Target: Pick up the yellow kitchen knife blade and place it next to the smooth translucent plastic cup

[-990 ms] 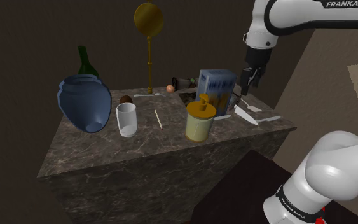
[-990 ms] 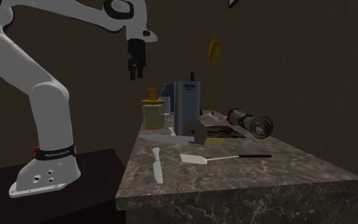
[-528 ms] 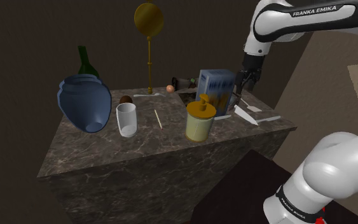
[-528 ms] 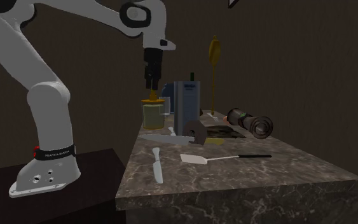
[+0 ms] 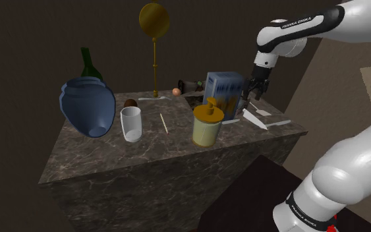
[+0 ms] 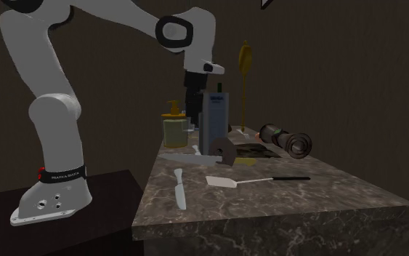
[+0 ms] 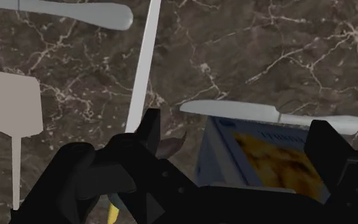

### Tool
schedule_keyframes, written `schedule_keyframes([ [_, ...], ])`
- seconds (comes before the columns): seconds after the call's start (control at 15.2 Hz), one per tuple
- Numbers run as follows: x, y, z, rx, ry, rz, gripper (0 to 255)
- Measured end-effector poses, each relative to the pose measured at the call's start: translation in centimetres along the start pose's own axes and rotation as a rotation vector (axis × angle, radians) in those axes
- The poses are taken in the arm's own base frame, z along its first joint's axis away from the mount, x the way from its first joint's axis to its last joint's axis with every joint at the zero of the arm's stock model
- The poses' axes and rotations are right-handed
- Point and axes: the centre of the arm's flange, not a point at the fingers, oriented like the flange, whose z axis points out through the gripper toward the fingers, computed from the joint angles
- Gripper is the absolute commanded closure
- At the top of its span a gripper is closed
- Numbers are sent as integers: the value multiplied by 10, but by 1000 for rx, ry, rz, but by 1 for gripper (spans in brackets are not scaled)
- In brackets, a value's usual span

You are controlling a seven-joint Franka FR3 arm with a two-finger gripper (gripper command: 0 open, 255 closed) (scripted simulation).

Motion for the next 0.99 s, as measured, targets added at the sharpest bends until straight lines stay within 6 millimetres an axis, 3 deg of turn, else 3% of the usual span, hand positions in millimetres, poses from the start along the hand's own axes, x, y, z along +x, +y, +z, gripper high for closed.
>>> schedule_keyframes([
  [0.59, 47, 110, 67, 163, -4, 178, 0],
  [0.73, 52, 121, 79, 182, -4, 197, 0],
  [0.99, 54, 123, 98, 188, -2, 203, 0],
])
